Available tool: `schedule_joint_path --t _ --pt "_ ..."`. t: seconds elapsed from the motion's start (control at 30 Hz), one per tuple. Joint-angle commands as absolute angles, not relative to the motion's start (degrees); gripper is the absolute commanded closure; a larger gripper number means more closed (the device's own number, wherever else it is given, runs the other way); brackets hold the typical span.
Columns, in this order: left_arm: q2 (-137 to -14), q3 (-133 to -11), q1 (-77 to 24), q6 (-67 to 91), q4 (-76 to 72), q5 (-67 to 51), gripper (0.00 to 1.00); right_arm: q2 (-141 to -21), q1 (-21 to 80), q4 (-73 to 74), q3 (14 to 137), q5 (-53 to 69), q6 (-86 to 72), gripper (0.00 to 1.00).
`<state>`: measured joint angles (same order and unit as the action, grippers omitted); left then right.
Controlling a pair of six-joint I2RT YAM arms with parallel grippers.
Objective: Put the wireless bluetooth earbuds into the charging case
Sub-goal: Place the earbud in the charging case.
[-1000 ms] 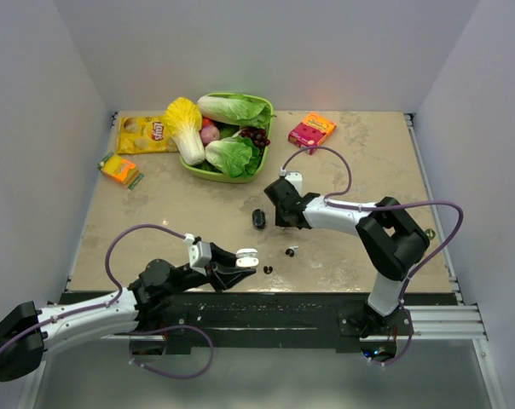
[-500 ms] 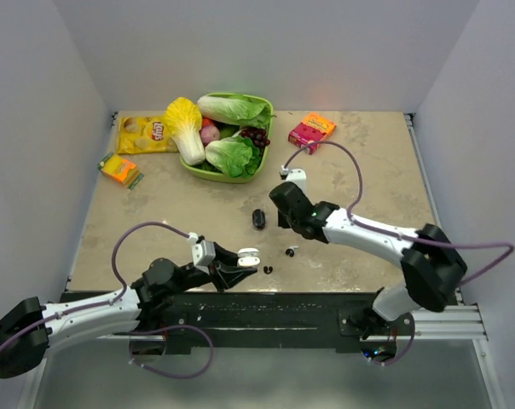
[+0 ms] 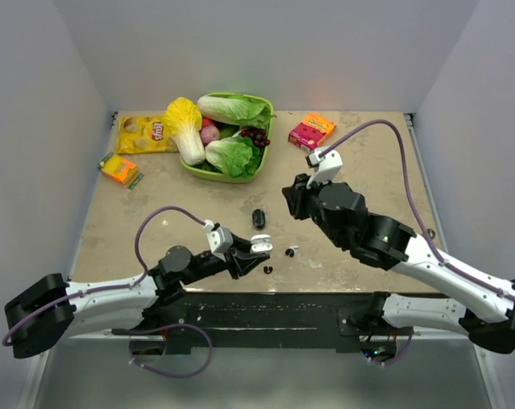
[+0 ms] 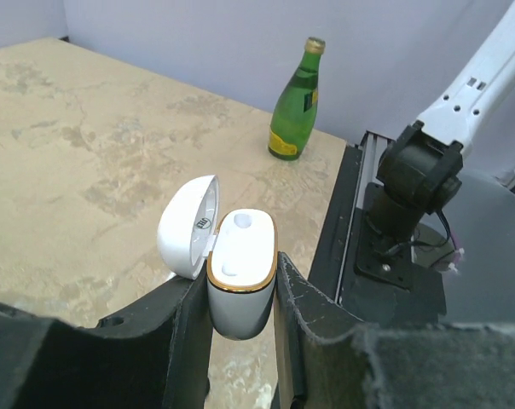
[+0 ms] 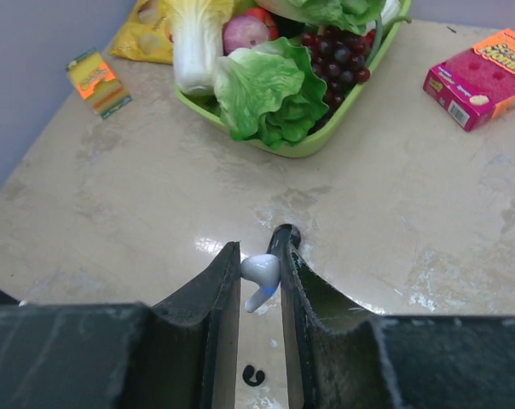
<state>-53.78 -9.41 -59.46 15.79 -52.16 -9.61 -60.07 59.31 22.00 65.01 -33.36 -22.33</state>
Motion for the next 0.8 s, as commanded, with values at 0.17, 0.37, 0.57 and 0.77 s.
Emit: schedule_joint_path --t 0.17,0.37,0.57,0.77 --pt "-60.64 -20.03 -59.85 6.61 -61.43 -5.98 1.00 -54.93 61.78 19.77 67.32 -25.58 -12.40 1.00" --pt "-66.97 -26.70 -58.28 2.99 -60.91 -5.45 1.00 -56.77 64.33 20.04 70.66 -25.84 -9.15 1.00" --pt "-71.45 -31.72 -56.52 2.90 -61.08 -7.12 1.00 -57.39 64.95 19.16 72.77 -27.07 -6.86 1.00" --pt "-73.47 -35.67 -55.20 3.25 -60.12 -9.58 1.00 -56.96 65.30 16.19 71.29 -30.76 -3.87 1.00"
